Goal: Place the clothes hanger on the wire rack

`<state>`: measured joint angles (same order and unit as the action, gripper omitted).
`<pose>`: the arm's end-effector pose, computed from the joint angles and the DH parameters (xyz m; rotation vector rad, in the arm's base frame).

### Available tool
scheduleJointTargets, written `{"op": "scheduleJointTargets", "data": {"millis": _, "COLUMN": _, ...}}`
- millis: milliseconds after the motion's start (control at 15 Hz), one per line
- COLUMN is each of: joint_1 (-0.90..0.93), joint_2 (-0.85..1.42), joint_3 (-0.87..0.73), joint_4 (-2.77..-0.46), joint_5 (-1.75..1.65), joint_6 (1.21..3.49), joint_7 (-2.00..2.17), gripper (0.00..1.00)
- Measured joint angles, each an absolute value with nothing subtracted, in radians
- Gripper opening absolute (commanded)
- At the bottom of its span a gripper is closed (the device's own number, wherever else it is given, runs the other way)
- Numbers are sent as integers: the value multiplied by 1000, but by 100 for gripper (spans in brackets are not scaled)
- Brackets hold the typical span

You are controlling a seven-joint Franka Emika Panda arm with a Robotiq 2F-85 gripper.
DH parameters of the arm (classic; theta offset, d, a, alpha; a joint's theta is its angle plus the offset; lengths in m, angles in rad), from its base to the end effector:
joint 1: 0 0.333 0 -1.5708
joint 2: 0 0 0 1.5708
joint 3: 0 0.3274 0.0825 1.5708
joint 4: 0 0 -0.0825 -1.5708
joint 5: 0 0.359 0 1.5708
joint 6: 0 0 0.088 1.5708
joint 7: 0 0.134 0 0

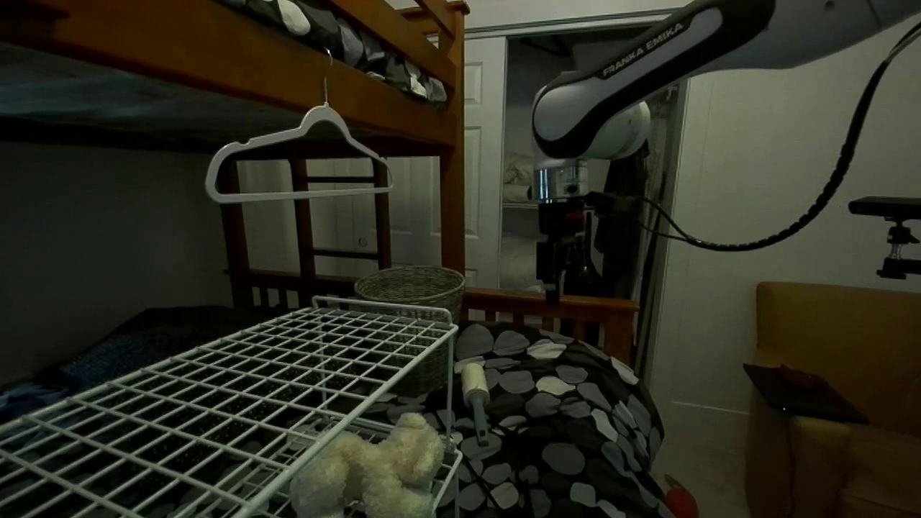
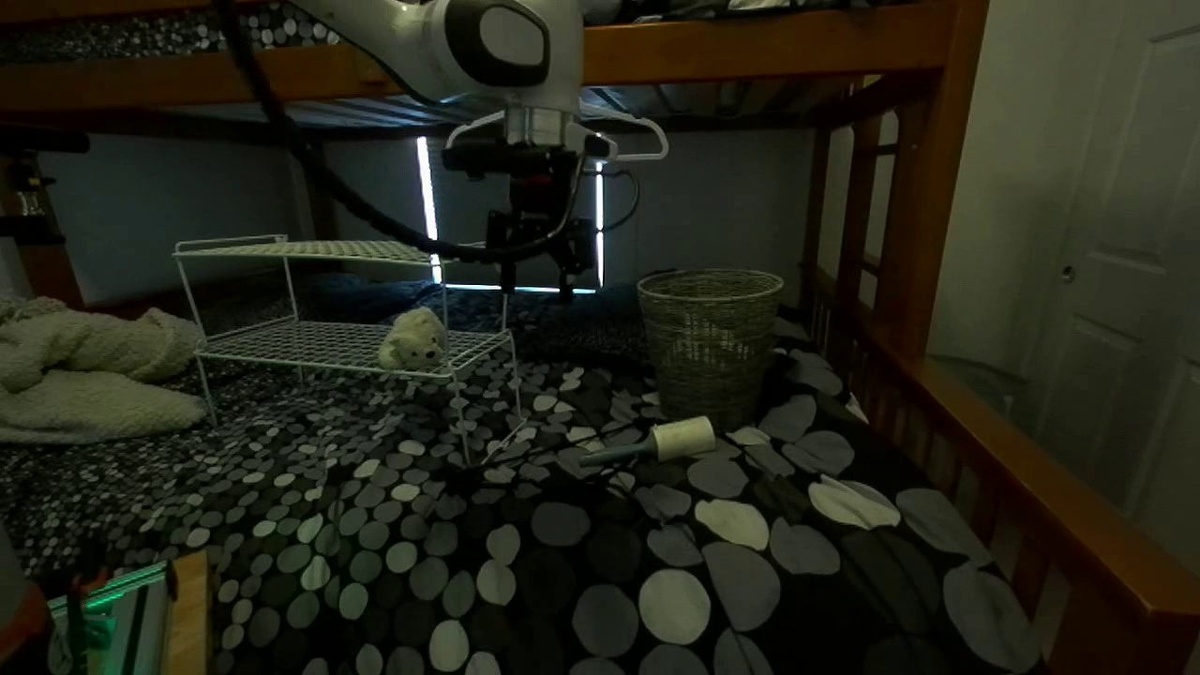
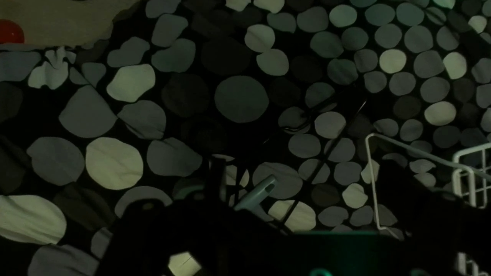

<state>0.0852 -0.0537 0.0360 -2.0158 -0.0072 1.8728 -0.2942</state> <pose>0.5002 0.0604 0.4624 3.0693 0.6505 -0.1409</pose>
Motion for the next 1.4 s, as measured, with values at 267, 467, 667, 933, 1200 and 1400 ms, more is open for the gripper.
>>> {"op": "scheduleJointTargets", "data": {"millis": 267, "joint_1": 85, "joint_2": 70, "joint_3": 41, "joint_4": -2010, "joint_5": -32, "joint_6": 1999, "joint_7": -281, "gripper": 100}}
{"op": "scheduleJointTargets", "data": {"millis": 467, "joint_1": 85, "joint_2": 145, "joint_3": 42, "joint_4": -2012, "joint_5": -70, "joint_6": 2121, "joint_7": -233, "gripper": 100}}
{"op": "scheduleJointTargets", "data": {"millis": 667, "joint_1": 83, "joint_2": 204, "joint_3": 42, "joint_4": -2019, "joint_5": -76, "joint_6": 2226, "joint_7": -192, "gripper": 100}}
{"op": "scheduleJointTargets", "data": {"millis": 933, "joint_1": 81, "joint_2": 232, "joint_3": 42, "joint_4": -2018, "joint_5": -80, "joint_6": 2258, "joint_7": -192, "gripper": 100}}
{"op": "scheduleJointTargets", "data": {"millis": 1200, "joint_1": 81, "joint_2": 239, "joint_3": 44, "joint_4": -2014, "joint_5": -83, "joint_6": 2260, "joint_7": -190, "gripper": 100}}
{"op": "scheduleJointTargets", "data": {"millis": 1400, "joint_1": 87, "joint_2": 287, "joint_3": 48, "joint_4": -2014, "joint_5": -107, "joint_6": 2302, "joint_7": -174, "gripper": 100}}
